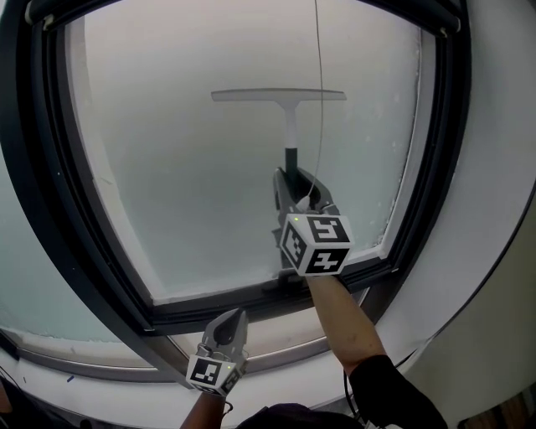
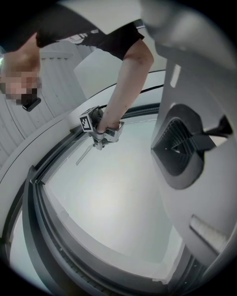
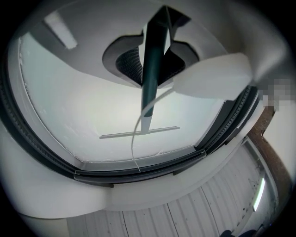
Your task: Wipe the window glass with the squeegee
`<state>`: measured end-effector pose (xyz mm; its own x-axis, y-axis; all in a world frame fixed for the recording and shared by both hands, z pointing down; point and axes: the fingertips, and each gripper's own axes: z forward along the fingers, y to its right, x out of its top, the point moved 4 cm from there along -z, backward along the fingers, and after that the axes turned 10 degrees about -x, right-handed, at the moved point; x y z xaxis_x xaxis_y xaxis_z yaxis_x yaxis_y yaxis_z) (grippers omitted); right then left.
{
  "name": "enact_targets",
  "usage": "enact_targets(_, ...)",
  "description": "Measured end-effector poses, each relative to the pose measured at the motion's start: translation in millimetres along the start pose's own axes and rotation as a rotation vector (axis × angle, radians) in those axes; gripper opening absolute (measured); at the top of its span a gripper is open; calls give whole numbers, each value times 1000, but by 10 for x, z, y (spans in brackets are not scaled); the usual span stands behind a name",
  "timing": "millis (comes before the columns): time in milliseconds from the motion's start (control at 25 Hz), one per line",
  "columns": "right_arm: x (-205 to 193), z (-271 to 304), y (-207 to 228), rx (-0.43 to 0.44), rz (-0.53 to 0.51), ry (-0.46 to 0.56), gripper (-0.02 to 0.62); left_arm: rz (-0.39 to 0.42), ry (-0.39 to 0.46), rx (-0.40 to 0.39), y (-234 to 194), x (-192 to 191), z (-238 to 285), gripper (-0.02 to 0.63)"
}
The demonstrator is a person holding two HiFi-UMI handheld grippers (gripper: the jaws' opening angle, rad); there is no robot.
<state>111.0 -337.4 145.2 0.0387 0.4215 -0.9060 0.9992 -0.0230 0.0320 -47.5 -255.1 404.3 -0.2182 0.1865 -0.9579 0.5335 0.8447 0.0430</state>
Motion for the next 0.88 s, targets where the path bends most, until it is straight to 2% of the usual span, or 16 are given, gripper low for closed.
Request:
enact_targets(480, -329, -174, 41, 13, -22, -35, 89, 0, -17, 4, 89, -40, 80, -2)
enact_targets(880, -551, -305, 38, 13, -19, -65, 89, 17, -61, -5, 119, -229, 30, -2)
